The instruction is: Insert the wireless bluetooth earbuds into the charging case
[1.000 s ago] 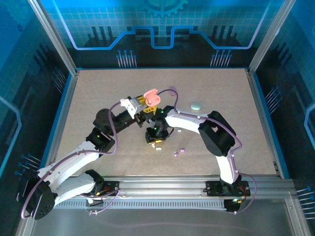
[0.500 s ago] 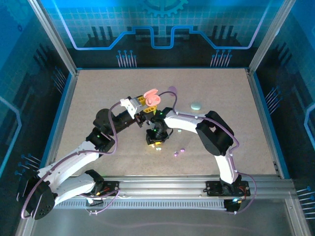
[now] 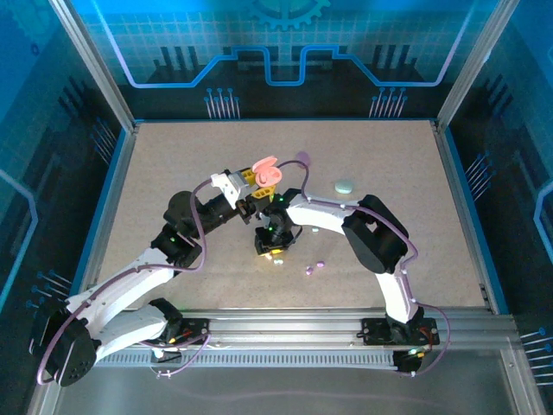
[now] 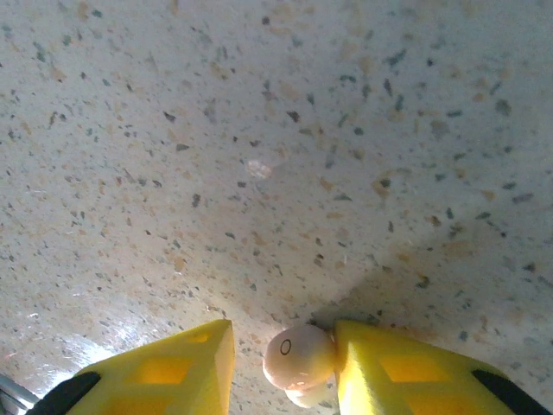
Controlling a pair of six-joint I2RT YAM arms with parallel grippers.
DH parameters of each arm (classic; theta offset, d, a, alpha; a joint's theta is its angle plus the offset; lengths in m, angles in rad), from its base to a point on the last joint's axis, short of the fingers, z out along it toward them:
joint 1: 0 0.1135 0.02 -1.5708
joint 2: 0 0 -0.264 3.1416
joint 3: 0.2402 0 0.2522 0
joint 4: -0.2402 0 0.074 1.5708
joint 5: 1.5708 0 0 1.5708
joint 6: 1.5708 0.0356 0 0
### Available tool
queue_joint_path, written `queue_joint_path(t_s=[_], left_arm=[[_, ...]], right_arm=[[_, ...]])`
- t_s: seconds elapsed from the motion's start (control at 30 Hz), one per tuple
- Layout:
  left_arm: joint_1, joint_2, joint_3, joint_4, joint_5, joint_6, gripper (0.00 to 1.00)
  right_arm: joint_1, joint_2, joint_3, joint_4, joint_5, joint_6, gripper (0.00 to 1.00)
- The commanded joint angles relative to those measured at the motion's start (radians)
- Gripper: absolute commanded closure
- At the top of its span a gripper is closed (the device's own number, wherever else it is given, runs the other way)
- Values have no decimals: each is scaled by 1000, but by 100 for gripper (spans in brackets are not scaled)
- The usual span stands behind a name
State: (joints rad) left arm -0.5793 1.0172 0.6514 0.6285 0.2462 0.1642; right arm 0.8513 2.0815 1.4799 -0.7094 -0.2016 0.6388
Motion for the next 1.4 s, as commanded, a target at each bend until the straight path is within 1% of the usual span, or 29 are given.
queue_joint_path(t_s=[0.0, 0.17, 0.4, 0.6, 0.73, 0.87, 0.93, 1.13, 1.3, 1.37], left_arm=[[-5, -11, 3, 15, -17, 10, 71], [-4, -9, 1, 16, -13, 11, 71], [-4, -9, 2, 16, -16, 12, 71], [-5, -9, 1, 15, -18, 12, 71], [-5, -11, 1, 16, -17, 12, 71], [-3, -14, -1, 15, -20, 14, 71], [-5, -15, -2, 15, -19, 14, 71], [-4, -20, 0, 14, -23, 15, 71], [-4, -16, -1, 11, -24, 16, 71], [-5, -8, 1, 15, -18, 12, 71]], right_arm=[[18, 31, 28, 1, -8, -13, 63], [20, 38, 35, -7, -5, -14, 65], [32, 65, 70, -58, 31, -37, 71], [51, 91, 117, -124, 72, -58, 73], [54, 98, 121, -135, 80, -59, 76], [55, 95, 124, -145, 88, -59, 76], [55, 89, 121, -142, 89, -62, 79], [38, 26, 72, -104, 104, -55, 81], [-25, -86, -41, -16, 84, -44, 81], [-68, -153, -100, 27, 65, -37, 80]])
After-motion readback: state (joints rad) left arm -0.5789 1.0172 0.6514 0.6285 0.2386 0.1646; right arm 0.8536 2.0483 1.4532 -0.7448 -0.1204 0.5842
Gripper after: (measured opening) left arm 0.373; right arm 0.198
